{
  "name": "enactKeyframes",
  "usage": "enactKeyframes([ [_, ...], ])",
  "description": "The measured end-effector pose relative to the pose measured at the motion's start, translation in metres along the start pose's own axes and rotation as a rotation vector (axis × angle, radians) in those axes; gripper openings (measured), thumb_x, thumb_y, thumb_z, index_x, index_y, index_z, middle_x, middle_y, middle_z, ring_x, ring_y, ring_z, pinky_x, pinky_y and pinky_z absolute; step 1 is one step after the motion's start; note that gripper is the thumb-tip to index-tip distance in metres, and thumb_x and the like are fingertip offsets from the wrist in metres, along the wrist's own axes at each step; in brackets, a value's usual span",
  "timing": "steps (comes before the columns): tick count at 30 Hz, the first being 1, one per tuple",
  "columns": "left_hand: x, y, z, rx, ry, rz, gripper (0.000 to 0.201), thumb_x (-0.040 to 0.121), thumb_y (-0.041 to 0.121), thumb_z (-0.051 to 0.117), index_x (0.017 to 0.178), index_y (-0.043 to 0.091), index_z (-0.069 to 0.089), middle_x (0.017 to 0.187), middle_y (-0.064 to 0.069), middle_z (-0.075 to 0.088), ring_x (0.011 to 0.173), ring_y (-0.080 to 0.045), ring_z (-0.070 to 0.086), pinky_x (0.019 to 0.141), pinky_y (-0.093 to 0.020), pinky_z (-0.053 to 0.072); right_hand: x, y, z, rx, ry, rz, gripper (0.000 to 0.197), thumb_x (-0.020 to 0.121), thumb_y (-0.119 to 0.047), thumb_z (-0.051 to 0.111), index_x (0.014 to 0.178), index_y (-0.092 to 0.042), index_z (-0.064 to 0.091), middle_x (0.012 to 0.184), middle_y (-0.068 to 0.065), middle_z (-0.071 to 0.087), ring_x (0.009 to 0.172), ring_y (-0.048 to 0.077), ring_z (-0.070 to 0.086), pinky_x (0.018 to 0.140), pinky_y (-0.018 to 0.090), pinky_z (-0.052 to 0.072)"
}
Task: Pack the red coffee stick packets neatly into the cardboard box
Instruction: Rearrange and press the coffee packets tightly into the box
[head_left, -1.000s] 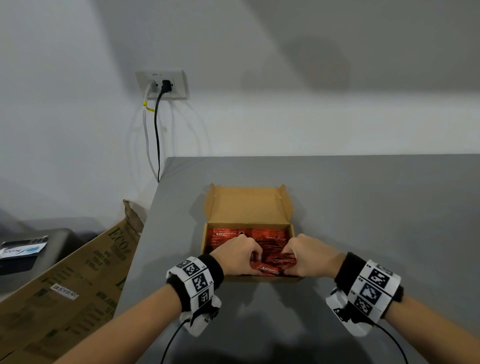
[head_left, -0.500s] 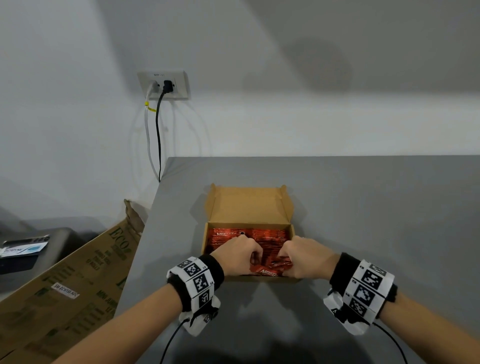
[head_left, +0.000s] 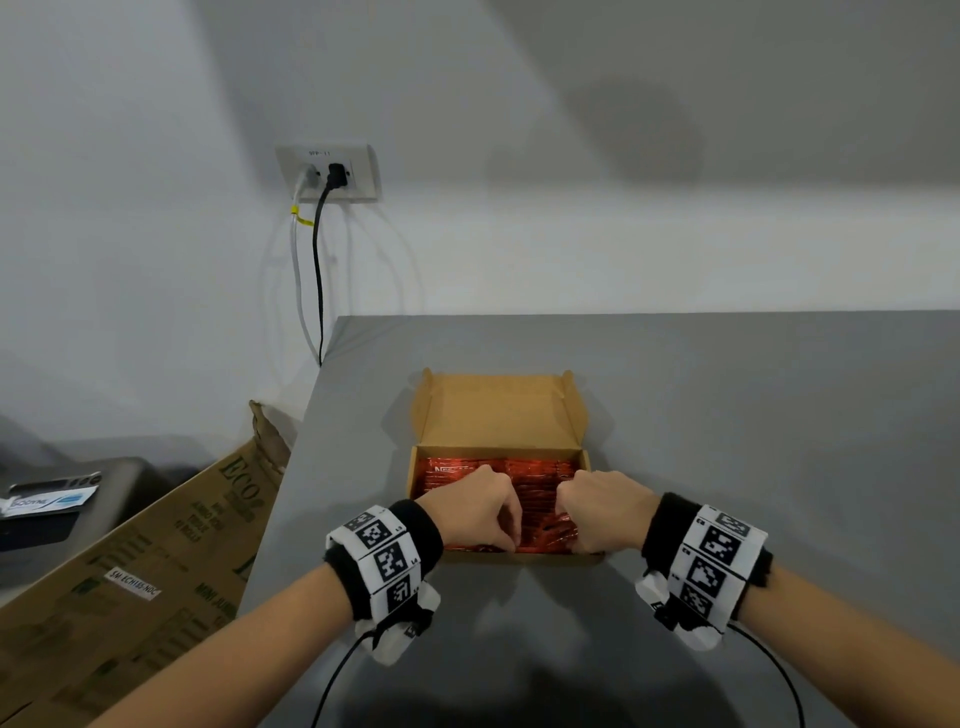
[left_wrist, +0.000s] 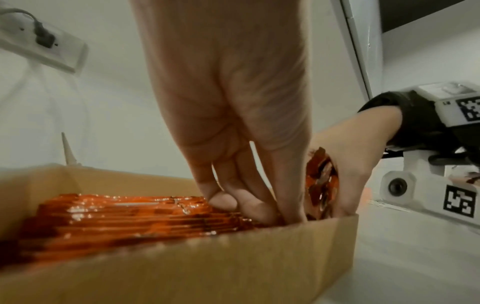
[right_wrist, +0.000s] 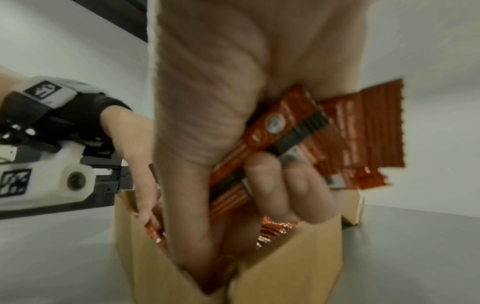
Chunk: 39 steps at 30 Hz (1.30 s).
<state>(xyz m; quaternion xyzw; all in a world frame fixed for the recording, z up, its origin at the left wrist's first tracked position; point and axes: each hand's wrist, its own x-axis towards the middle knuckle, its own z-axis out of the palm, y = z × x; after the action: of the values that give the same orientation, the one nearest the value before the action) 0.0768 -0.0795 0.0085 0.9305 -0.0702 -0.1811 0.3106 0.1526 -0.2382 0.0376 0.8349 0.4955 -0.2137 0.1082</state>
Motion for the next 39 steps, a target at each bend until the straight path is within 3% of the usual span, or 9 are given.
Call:
enactKeyframes([
  [4, 0.002, 0.000, 0.003, 0.059, 0.000, -0.010, 0.007, 0.078, 0.007, 0.070, 0.082, 0.004, 0.075, 0.086, -0.005, 0.073, 0.078, -0.016, 0.065, 0.069, -0.004, 0.040, -0.002, 0.010, -0.001, 0.188, -0.051, 0.055, 0.033, 0.080, -0.033, 0.068, 0.063, -0.022, 0.042, 0.069, -0.006, 0.049, 0.072, 0.017, 0.051, 0.059, 0.024, 0.037],
  [7, 0.005, 0.003, 0.004, 0.125, -0.020, 0.015, 0.007, 0.078, 0.002, 0.066, 0.077, 0.003, 0.073, 0.084, -0.007, 0.072, 0.078, -0.017, 0.065, 0.085, -0.028, 0.051, -0.002, 0.008, 0.000, 0.131, -0.033, 0.059, 0.021, 0.081, -0.032, 0.067, 0.084, -0.014, 0.057, 0.080, 0.001, 0.052, 0.075, 0.020, 0.052, 0.065, 0.027, 0.038],
  [10, 0.007, 0.005, 0.005, 0.182, -0.017, 0.037, 0.006, 0.077, 0.002, 0.066, 0.076, 0.003, 0.072, 0.084, -0.007, 0.072, 0.079, -0.018, 0.065, 0.093, -0.035, 0.048, 0.001, 0.002, 0.003, 0.002, 0.011, 0.031, 0.026, 0.084, -0.031, 0.062, 0.097, -0.009, 0.059, 0.096, 0.010, 0.062, 0.088, 0.029, 0.061, 0.067, 0.031, 0.041],
  [13, 0.005, 0.006, 0.000, 0.148, -0.041, 0.029, 0.006, 0.079, 0.008, 0.070, 0.081, 0.004, 0.073, 0.088, -0.006, 0.072, 0.078, -0.011, 0.062, 0.090, -0.025, 0.046, 0.003, 0.006, 0.003, 0.085, -0.009, 0.027, 0.026, 0.082, -0.035, 0.066, 0.089, -0.011, 0.057, 0.096, 0.007, 0.065, 0.082, 0.025, 0.060, 0.064, 0.029, 0.041],
  [16, 0.004, 0.003, -0.007, 0.072, -0.023, 0.009, 0.012, 0.079, 0.015, 0.073, 0.086, 0.006, 0.073, 0.090, -0.004, 0.072, 0.074, -0.002, 0.057, 0.070, -0.008, 0.043, 0.002, 0.015, 0.001, 0.223, -0.046, 0.061, 0.031, 0.078, -0.035, 0.071, 0.071, -0.017, 0.048, 0.073, -0.004, 0.057, 0.068, 0.016, 0.052, 0.055, 0.022, 0.039],
  [19, 0.003, 0.002, -0.005, 0.076, -0.019, 0.011, 0.007, 0.078, 0.013, 0.073, 0.080, 0.006, 0.072, 0.085, -0.005, 0.072, 0.070, -0.005, 0.059, 0.069, -0.013, 0.048, 0.000, 0.012, 0.004, 0.180, -0.026, 0.085, 0.035, 0.079, -0.036, 0.069, 0.066, -0.020, 0.041, 0.067, -0.006, 0.047, 0.068, 0.017, 0.050, 0.059, 0.025, 0.038],
  [24, 0.006, 0.004, 0.005, 0.137, -0.018, 0.026, 0.004, 0.079, 0.005, 0.067, 0.076, 0.004, 0.070, 0.084, -0.007, 0.071, 0.068, -0.009, 0.058, 0.093, -0.033, 0.049, 0.003, 0.002, 0.009, 0.002, 0.024, 0.070, 0.028, 0.085, -0.034, 0.061, 0.102, -0.011, 0.057, 0.102, 0.007, 0.062, 0.094, 0.028, 0.062, 0.070, 0.031, 0.043],
  [31, -0.003, -0.002, -0.015, -0.047, 0.145, -0.042, 0.013, 0.077, 0.019, 0.076, 0.083, 0.008, 0.071, 0.088, -0.003, 0.070, 0.059, 0.009, 0.053, 0.057, -0.004, 0.039, 0.001, 0.019, -0.003, 0.329, 0.134, 0.136, 0.038, 0.073, -0.044, 0.074, 0.099, -0.018, 0.065, 0.097, -0.002, 0.068, 0.088, 0.016, 0.064, 0.066, 0.023, 0.043],
  [39, -0.006, -0.003, -0.001, 0.087, 0.033, 0.011, 0.011, 0.079, 0.017, 0.072, 0.082, 0.006, 0.073, 0.092, -0.004, 0.070, 0.060, 0.004, 0.049, 0.063, 0.000, 0.035, 0.005, 0.009, 0.007, 0.329, 0.102, 0.073, 0.021, 0.078, -0.038, 0.069, 0.091, -0.021, 0.068, 0.094, 0.000, 0.069, 0.086, 0.018, 0.064, 0.068, 0.025, 0.045],
])
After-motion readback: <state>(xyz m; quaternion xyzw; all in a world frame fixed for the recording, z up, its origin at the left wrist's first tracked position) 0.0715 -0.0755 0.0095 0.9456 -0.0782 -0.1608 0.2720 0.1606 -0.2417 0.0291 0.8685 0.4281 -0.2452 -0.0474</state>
